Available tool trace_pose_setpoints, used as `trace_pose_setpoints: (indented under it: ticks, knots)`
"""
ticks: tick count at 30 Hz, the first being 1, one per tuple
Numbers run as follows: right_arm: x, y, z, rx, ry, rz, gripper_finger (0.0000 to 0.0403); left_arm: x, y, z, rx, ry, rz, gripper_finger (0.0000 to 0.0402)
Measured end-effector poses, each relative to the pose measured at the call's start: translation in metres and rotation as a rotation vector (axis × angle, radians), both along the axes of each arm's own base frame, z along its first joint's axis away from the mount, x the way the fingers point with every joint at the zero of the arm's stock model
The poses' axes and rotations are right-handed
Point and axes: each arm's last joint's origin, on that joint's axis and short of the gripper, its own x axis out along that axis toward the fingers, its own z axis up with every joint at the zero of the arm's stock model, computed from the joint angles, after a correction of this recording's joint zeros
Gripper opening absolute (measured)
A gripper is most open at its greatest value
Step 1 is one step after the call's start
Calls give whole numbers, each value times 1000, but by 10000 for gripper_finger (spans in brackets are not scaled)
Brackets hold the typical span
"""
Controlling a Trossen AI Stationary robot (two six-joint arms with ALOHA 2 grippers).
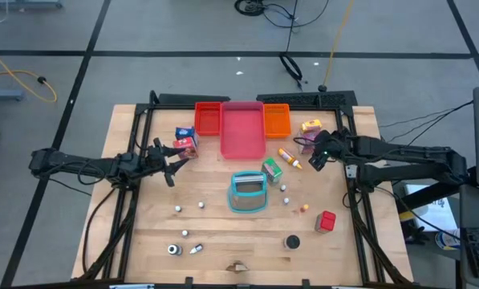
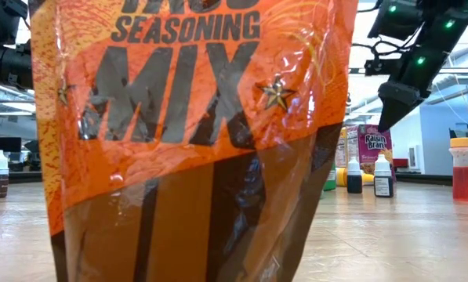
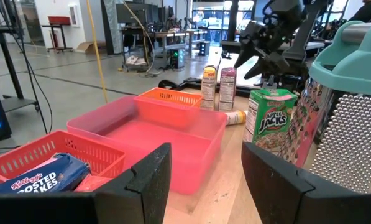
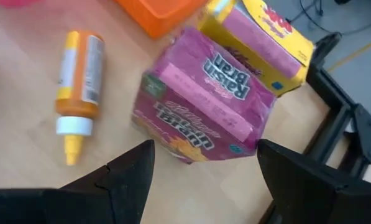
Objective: Pick & Place Kitchen Items
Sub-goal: Put the purple cereal box into the pink bin
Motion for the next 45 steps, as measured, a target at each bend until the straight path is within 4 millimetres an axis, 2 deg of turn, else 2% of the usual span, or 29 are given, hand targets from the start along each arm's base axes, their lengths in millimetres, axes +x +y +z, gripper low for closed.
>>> trace_pose_setpoints:
  ticks: [9, 14, 20, 28, 30, 38, 45]
  knots:
    - [9, -10, -8, 3, 54, 15, 277, 0, 0, 0, 0, 0, 0, 198]
    - [13, -13, -8, 17, 35, 28, 247, 0, 0, 0, 0, 0, 0, 198]
    - [14, -14, -11, 30, 40, 27, 169, 0, 0, 0, 4, 2, 0, 198]
    - [16, -13, -11, 90, 16, 69, 23, 0, 0, 0, 6, 3, 0, 198]
    - [16, -13, -11, 92, 16, 70, 7, 0, 0, 0, 7, 3, 0, 198]
    - [16, -13, -11, 97, 7, 62, 69, 0, 0, 0, 5, 3, 0, 198]
    - [19, -13, -10, 106, -22, 74, 150, 0, 0, 0, 3, 2, 0, 198]
